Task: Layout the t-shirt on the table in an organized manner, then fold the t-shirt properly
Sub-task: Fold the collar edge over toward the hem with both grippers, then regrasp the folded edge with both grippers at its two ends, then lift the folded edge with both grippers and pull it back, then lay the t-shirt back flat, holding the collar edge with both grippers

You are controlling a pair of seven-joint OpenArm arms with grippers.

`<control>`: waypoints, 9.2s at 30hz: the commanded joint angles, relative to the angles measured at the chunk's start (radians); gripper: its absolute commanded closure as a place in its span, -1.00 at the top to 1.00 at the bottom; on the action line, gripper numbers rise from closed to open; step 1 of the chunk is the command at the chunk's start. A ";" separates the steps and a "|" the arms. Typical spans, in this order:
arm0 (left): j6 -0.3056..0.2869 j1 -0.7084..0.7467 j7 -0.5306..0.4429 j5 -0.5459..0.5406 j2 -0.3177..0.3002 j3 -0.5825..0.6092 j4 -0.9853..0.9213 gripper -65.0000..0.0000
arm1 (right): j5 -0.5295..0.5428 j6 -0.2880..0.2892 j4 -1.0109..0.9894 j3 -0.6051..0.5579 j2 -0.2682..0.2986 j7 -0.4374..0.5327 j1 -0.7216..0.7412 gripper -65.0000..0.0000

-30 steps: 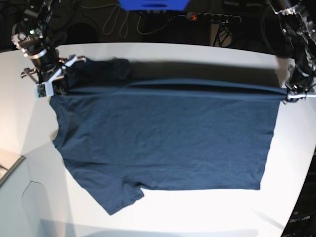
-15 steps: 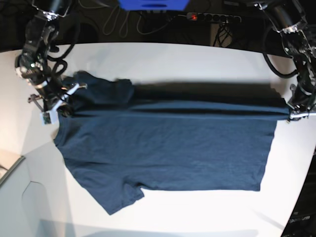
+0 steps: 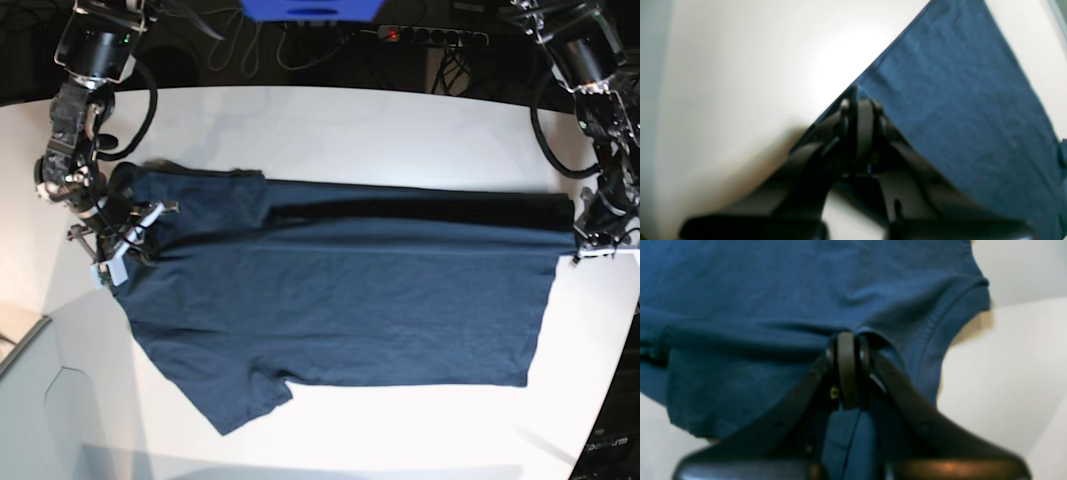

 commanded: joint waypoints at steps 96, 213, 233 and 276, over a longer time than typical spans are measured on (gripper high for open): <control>0.001 0.019 -0.113 0.000 -0.045 0.110 -0.179 -0.99 | 0.017 0.003 0.105 0.162 0.024 0.014 -0.181 0.01; 0.000 0.192 0.088 -0.011 -0.087 0.027 0.131 -0.99 | 0.017 0.003 0.421 0.039 0.076 -0.268 -0.292 -1.00; -0.002 0.337 0.098 -0.011 0.010 -0.083 0.151 -0.99 | 0.017 0.003 0.412 0.062 0.050 -0.103 -0.533 -1.00; -0.002 0.384 0.100 -0.013 0.007 -0.085 0.151 -0.56 | 0.015 0.003 0.412 0.103 0.018 -0.106 -0.571 0.00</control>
